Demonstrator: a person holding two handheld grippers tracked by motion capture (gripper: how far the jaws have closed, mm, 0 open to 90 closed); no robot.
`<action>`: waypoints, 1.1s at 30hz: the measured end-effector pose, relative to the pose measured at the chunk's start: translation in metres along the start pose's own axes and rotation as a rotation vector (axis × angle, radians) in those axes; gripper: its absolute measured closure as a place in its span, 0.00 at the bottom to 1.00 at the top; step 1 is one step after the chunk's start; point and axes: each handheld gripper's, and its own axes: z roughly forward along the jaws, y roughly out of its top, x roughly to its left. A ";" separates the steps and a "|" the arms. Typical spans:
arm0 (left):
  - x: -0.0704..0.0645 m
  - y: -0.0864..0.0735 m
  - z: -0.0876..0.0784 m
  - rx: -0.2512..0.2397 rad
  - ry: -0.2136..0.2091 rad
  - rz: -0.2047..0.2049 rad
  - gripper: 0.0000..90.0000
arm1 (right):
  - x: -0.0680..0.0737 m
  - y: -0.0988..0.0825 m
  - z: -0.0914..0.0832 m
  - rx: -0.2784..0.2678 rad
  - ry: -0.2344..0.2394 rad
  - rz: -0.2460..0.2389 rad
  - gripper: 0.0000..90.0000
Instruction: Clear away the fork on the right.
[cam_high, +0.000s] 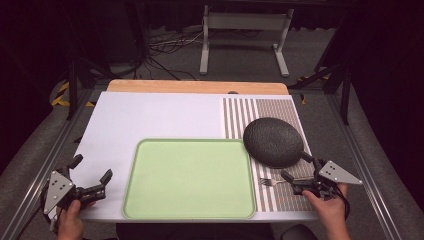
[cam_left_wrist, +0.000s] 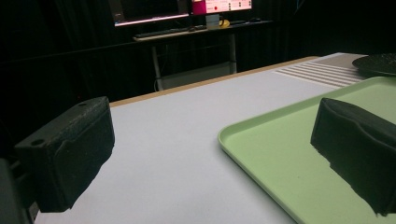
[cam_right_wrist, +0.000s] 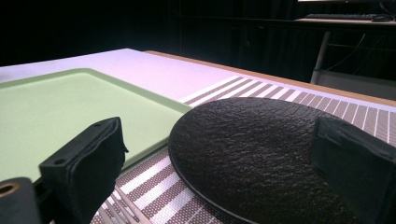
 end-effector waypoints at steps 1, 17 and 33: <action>0.000 0.000 0.000 -0.001 0.001 -0.002 0.00 | 0.000 0.000 0.000 0.000 0.003 0.004 0.04; 0.000 0.000 0.000 0.002 0.002 0.000 0.00 | 0.000 0.002 -0.001 -0.011 0.007 0.013 0.04; -0.001 0.000 -0.001 0.006 0.009 -0.003 0.00 | -0.002 0.030 0.017 0.033 0.058 -0.031 0.04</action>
